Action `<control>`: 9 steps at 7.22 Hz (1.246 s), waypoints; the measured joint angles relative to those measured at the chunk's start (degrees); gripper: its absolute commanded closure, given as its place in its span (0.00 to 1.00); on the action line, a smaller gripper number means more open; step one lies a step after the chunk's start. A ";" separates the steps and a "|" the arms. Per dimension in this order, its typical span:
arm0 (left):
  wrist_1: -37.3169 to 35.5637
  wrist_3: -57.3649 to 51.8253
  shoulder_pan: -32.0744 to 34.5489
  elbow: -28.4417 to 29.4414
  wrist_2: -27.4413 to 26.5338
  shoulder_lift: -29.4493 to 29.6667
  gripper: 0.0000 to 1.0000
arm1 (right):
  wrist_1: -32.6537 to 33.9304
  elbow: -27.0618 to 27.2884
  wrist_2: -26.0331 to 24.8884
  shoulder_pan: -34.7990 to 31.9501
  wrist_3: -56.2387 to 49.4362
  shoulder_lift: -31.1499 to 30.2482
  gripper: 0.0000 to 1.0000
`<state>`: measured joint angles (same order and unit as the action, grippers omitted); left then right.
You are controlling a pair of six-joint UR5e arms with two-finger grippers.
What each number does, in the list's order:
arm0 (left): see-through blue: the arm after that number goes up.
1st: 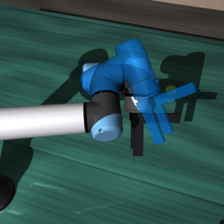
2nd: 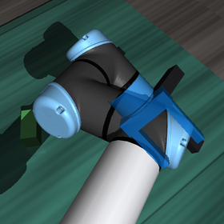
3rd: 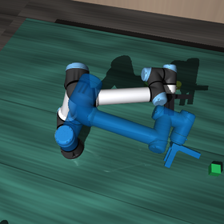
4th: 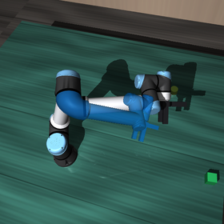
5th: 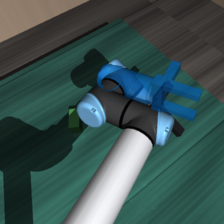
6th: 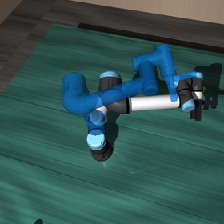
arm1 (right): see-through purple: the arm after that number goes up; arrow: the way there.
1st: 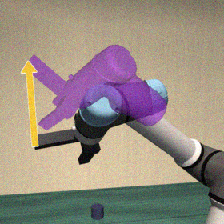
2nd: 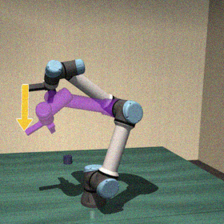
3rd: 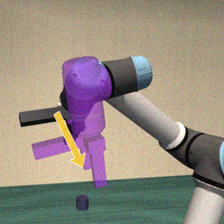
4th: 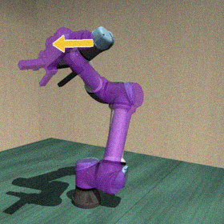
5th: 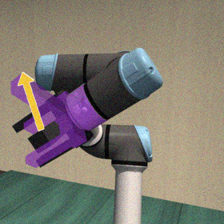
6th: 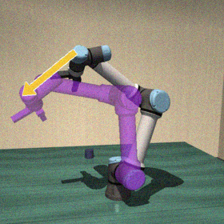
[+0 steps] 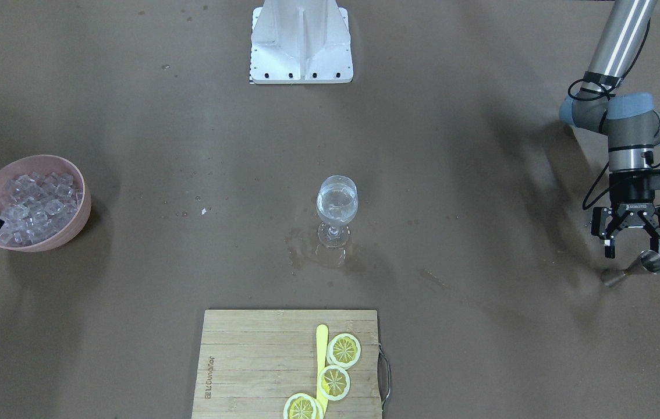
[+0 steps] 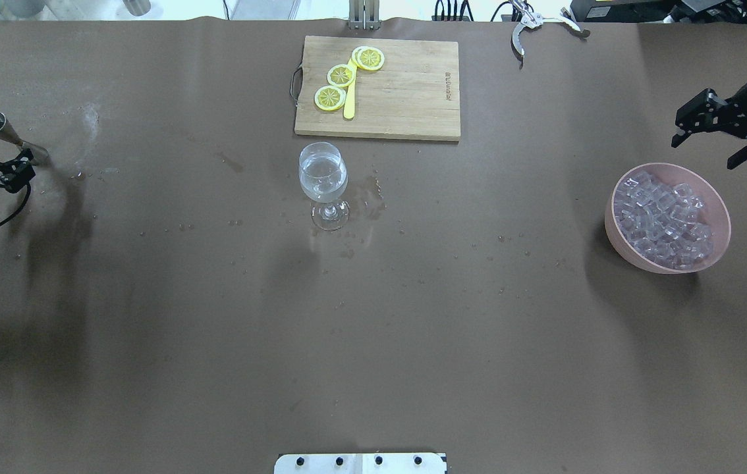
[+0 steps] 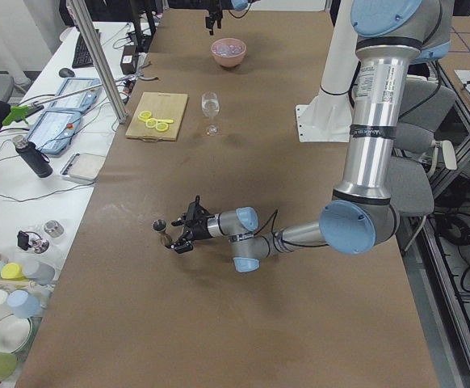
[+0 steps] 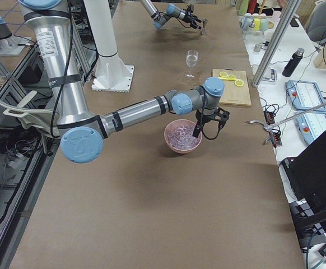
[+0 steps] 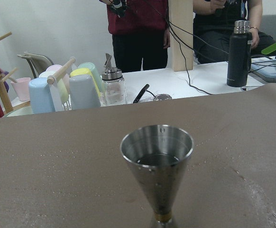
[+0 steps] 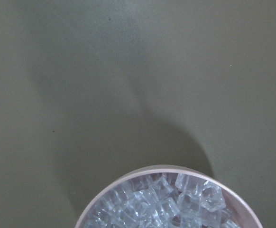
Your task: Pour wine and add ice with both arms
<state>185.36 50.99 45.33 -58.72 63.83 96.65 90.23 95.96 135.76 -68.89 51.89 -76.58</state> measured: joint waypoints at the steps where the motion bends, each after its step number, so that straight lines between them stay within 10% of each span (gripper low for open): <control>1: -0.55 0.01 0.55 0.99 0.33 1.55 0.05 | -0.70 -1.92 1.21 0.20 0.34 0.61 0.01; 9: -0.96 0.07 2.50 4.55 1.99 4.78 0.52 | -13.27 -2.10 2.03 3.19 8.71 -4.77 0.01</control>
<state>184.39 51.05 47.83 -54.18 65.83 101.43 76.95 93.86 137.79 -65.71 60.59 -81.35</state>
